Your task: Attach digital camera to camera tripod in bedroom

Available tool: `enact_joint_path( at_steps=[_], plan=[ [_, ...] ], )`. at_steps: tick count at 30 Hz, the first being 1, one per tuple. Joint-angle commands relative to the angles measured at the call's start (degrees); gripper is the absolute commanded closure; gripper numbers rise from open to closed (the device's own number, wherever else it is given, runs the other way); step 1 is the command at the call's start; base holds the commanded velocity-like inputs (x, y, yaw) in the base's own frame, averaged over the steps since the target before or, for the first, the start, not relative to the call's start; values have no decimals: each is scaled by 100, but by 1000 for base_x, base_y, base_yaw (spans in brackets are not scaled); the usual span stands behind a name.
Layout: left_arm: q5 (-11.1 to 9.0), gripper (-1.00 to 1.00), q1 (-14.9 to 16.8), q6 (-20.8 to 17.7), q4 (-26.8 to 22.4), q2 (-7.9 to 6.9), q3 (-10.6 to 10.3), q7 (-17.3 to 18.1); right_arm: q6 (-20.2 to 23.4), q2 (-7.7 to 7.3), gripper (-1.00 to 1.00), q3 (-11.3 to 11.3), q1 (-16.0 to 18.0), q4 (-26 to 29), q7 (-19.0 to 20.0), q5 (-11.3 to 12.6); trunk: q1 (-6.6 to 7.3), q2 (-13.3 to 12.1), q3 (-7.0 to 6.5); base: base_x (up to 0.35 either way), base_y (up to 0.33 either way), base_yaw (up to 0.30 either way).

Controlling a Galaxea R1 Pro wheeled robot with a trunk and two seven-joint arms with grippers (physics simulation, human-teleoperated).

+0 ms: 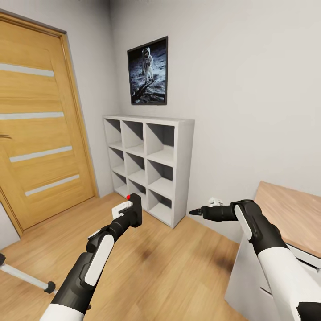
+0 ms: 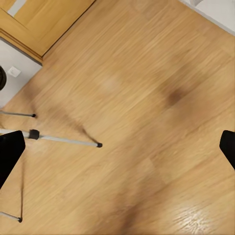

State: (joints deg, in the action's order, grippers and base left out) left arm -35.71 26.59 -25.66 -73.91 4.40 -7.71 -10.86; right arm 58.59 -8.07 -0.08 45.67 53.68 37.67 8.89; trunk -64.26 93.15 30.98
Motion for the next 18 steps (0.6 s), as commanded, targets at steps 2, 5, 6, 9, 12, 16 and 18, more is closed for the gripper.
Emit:
enact_joint_path(
  at_steps=[2,5,6,9,12,16,18],
  plan=[
    [-53,100,4,-18,-9,-1,-4,-48,38,-2,-100,-1,4,2,-18,40,45,-78,-30,0,0,0],
    [-58,100,4,-18,-9,-1,-7,-45,35,-2,-100,-1,4,3,-22,42,111,-199,-84,0,0,0],
    [-58,100,4,-18,-9,-1,-7,-44,34,0,-100,-1,4,3,-22,43,133,-239,-102,0,0,0],
    [-58,100,4,-18,-9,-1,-10,-47,30,5,-100,-1,4,3,-23,37,199,-359,-156,0,0,0],
    [-55,100,4,-18,-9,-1,-10,-48,30,6,-100,-1,4,3,-23,39,265,-479,-209,0,0,0],
    [-51,100,4,-18,-9,-1,-11,-48,35,4,-100,5,4,3,-23,42,352,-640,-281,0,0,0],
    [-50,100,4,-18,-9,-1,-11,-48,36,4,-100,11,4,3,-23,36,396,-720,-317,0,0,0]
  ],
)
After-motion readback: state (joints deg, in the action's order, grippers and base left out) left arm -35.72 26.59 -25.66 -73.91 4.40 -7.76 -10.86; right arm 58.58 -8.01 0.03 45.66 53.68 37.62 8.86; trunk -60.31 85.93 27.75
